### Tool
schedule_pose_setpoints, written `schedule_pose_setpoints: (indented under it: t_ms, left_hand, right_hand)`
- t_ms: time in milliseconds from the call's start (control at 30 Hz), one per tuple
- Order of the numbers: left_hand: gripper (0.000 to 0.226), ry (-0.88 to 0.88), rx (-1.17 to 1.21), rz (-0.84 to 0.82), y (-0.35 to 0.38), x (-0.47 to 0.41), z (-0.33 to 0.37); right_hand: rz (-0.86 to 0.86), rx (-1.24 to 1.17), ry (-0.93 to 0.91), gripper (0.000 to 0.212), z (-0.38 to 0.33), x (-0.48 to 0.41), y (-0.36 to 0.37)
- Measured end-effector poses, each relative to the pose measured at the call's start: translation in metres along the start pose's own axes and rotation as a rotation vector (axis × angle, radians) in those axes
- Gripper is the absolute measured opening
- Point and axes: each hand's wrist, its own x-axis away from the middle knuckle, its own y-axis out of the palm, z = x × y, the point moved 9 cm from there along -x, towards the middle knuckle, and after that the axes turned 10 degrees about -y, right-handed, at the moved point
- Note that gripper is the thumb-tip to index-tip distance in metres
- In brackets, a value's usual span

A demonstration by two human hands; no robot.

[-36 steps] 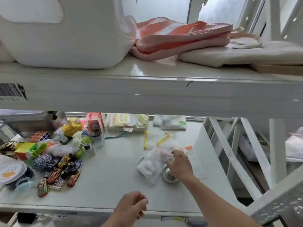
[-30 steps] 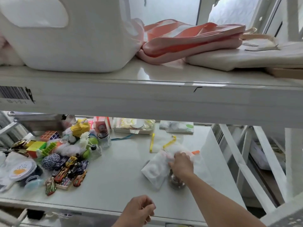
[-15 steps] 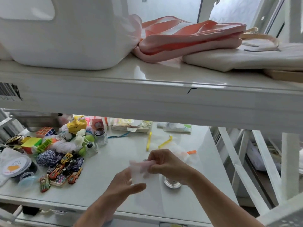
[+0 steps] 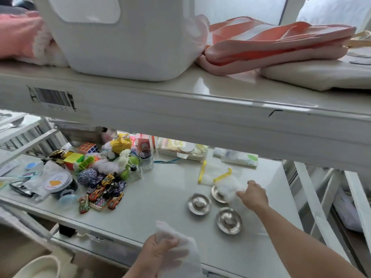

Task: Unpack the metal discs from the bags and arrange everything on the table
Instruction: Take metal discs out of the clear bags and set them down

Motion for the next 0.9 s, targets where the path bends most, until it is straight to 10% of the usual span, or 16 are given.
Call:
schedule_pose_setpoints:
  t_ms: [333,533,633,733,900]
  left_hand:
    - [0.045,-0.046,0.066,0.141,-0.004,-0.004,-0.001]
    - [0.032,-0.045,0.131,0.054,0.014,-0.023,0.005]
    - [0.055,-0.106,0.309,-0.06,0.027,-0.027,0.008]
    - [0.072,-0.145,0.401,-0.169,0.035,-0.025,0.009]
    - [0.037,-0.045,0.22,-0.018,0.017,-0.033,0.009]
  right_hand:
    - [0.104,0.049,-0.181,0.015,-0.032,-0.004,-0.024]
    - [-0.14,-1.058,-0.24,0.036,-0.108,0.08,-0.044]
    - [-0.214,-1.236,-0.23,0.026,-0.136,0.139,-0.022]
    - [-0.191,-1.06,-0.176,0.013,-0.126,0.171,0.025]
    - [-0.047,-0.577,-0.31,0.025,-0.105,0.176,0.039]
